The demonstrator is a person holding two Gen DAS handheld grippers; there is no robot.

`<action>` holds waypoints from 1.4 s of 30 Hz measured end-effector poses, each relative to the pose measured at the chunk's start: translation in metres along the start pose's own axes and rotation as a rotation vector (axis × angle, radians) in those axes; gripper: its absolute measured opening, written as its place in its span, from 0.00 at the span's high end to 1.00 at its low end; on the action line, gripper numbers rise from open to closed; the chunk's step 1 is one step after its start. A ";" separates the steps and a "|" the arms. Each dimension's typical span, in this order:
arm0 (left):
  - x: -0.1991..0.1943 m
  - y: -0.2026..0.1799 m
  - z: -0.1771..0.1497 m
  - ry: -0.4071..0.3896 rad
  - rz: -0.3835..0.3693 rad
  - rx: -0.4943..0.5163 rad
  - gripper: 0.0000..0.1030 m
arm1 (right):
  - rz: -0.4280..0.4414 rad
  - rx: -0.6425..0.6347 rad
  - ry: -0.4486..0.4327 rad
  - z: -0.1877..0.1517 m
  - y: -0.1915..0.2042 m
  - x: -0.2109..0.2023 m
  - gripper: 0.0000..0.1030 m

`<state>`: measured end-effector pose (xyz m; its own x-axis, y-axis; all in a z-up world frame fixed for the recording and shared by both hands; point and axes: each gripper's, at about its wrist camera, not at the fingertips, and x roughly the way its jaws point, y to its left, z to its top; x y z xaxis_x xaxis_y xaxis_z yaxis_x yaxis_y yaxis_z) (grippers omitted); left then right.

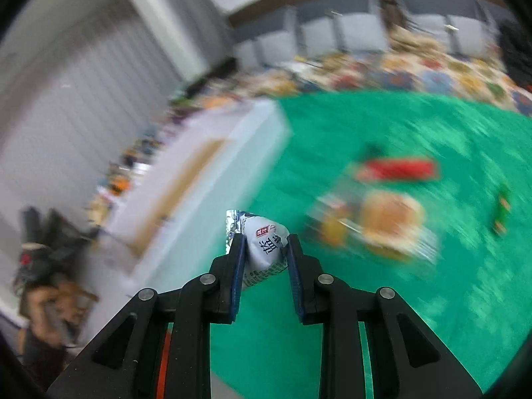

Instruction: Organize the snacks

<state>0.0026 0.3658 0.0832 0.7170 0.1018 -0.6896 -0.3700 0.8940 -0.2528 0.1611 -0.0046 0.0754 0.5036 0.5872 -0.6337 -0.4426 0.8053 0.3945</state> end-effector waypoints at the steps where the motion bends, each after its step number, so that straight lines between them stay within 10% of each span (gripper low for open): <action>1: 0.004 0.006 0.004 0.007 0.013 0.000 0.72 | 0.046 -0.021 -0.004 0.011 0.021 0.006 0.75; 7: 0.036 0.025 0.022 0.066 0.103 0.052 0.71 | 0.213 -0.086 0.046 0.046 0.123 0.076 0.66; 9: 0.048 0.028 0.022 0.095 0.141 0.059 0.52 | 0.247 -0.051 0.082 0.049 0.132 0.096 0.41; 12: 0.049 0.032 0.016 0.084 0.198 0.052 0.24 | 0.240 -0.023 0.062 0.042 0.128 0.097 0.39; 20: 0.023 -0.031 -0.022 0.054 0.033 0.072 0.17 | -0.228 -0.204 0.057 -0.068 0.000 0.055 0.31; 29: 0.062 -0.202 -0.095 0.156 -0.213 0.282 0.02 | -0.655 0.005 0.013 -0.173 -0.189 -0.063 0.31; 34: 0.132 -0.256 -0.132 0.227 -0.175 0.341 0.02 | -0.664 0.267 -0.064 -0.161 -0.237 -0.105 0.31; 42: 0.179 -0.287 -0.153 0.204 -0.098 0.428 0.03 | -0.661 0.220 -0.062 -0.155 -0.240 -0.099 0.31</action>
<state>0.1472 0.0606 -0.0713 0.5899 -0.0411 -0.8064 0.0004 0.9987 -0.0506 0.1028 -0.2682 -0.0595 0.6598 -0.0330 -0.7508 0.1282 0.9893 0.0692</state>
